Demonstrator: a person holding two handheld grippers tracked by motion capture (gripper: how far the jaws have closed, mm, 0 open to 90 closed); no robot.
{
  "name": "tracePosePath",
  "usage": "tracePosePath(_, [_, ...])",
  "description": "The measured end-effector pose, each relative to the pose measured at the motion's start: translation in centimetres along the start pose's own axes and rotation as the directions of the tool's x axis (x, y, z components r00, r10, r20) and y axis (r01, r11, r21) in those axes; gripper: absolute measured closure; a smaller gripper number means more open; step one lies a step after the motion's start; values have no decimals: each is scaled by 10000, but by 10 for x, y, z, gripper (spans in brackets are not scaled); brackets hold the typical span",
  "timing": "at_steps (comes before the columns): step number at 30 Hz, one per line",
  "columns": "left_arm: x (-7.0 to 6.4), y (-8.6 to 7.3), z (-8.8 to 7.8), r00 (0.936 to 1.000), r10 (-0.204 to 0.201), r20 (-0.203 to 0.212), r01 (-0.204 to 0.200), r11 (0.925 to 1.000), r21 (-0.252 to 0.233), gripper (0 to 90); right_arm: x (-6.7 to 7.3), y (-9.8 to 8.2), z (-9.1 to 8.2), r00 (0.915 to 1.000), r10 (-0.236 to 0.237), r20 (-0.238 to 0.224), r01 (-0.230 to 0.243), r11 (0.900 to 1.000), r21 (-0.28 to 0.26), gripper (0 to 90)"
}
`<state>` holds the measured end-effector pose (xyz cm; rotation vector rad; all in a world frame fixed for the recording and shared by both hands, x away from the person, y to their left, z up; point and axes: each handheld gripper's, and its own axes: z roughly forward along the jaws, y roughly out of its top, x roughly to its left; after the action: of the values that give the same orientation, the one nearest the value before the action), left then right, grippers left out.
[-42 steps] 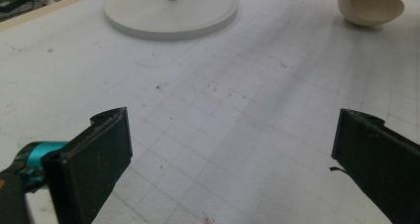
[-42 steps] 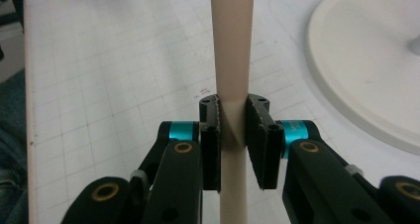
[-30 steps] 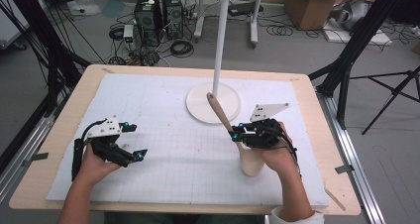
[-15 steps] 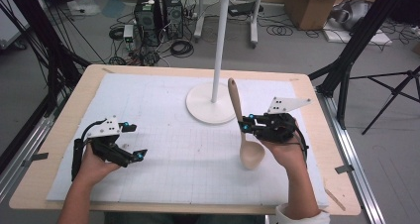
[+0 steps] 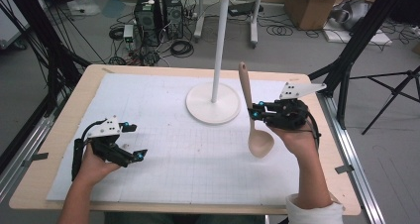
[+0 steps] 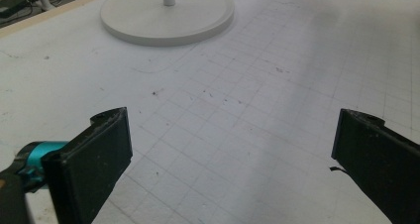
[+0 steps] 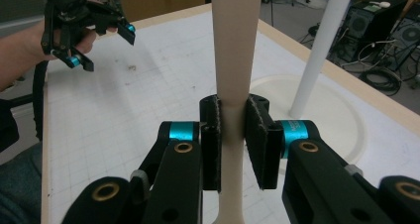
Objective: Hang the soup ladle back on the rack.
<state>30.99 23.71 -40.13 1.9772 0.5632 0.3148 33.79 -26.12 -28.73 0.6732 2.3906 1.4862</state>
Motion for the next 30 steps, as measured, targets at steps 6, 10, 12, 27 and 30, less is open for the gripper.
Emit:
tracePosePath(6, [0, -1, 1, 10000, -18, 7, 18, 10000, 41, 26, -11, 11, -8, 9999, 68, 95, -68, 10000, -22, 778])
tracePosePath(10, [0, -1, 1, 10000, -11, 9, 11, 10000, 42, 26, -17, 17, -11, 9999, 33, 123, -33, 10000, -50, 778])
tracePosePath(12, [0, -1, 1, 10000, -43, 35, 43, 10000, -1, 26, -19, 21, -12, 9999, 23, 170, -22, 10000, -31, 778])
tracePosePath(27, [0, -1, 1, 9999, -64, 107, 64, 10000, -42, 26, -41, 51, -22, 9993, 84, 355, -86, 10000, 34, 777])
tracePosePath(30, [0, -1, 2, 10000, -48, 83, 48, 10000, -17, 26, -47, 59, -26, 9992, 82, 379, -81, 10000, -31, 777])
